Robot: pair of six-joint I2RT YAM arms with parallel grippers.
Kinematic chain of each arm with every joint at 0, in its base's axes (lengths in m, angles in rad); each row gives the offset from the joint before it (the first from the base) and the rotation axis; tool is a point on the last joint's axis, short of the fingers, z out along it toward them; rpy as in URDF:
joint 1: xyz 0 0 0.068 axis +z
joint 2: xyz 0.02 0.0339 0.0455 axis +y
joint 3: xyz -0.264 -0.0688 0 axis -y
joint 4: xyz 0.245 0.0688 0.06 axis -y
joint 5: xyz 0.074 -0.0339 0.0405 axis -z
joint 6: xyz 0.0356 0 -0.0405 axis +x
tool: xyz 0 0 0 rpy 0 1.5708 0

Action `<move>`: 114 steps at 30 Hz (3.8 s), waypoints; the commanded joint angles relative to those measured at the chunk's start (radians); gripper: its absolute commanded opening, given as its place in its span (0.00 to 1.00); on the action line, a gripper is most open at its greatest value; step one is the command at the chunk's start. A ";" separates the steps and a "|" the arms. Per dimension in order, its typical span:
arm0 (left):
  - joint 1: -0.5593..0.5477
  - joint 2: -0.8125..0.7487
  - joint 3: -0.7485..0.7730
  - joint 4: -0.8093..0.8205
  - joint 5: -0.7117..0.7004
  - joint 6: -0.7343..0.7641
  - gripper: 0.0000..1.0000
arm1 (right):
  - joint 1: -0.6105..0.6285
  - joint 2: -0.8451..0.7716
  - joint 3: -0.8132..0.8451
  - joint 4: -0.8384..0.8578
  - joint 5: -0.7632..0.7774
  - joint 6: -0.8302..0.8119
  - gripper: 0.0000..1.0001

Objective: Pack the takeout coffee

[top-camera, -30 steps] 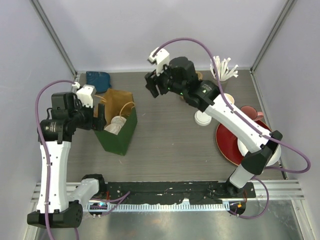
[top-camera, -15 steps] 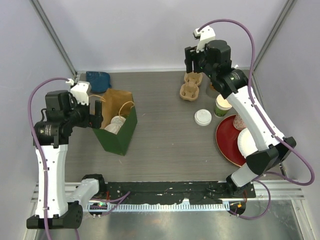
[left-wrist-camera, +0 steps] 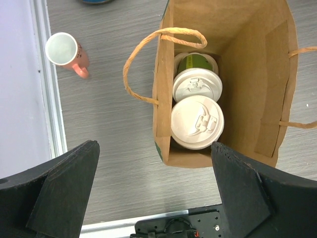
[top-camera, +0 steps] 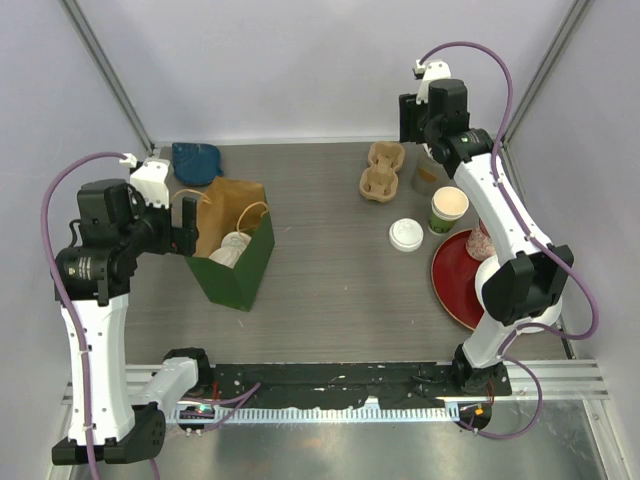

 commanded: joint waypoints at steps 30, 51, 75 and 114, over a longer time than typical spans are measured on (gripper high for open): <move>-0.004 0.028 0.070 -0.024 -0.006 0.011 1.00 | -0.116 0.269 0.024 0.064 0.191 -0.009 0.37; -0.004 0.008 0.040 -0.011 0.025 0.021 0.99 | -0.110 0.012 0.197 -0.189 0.185 -0.039 0.01; -0.004 -0.014 0.042 -0.006 0.026 0.022 1.00 | 0.364 -0.222 0.283 -0.072 -0.723 -0.012 0.01; -0.004 -0.032 0.019 -0.014 0.014 0.040 1.00 | 0.339 0.000 0.396 -0.139 -0.027 -0.010 0.76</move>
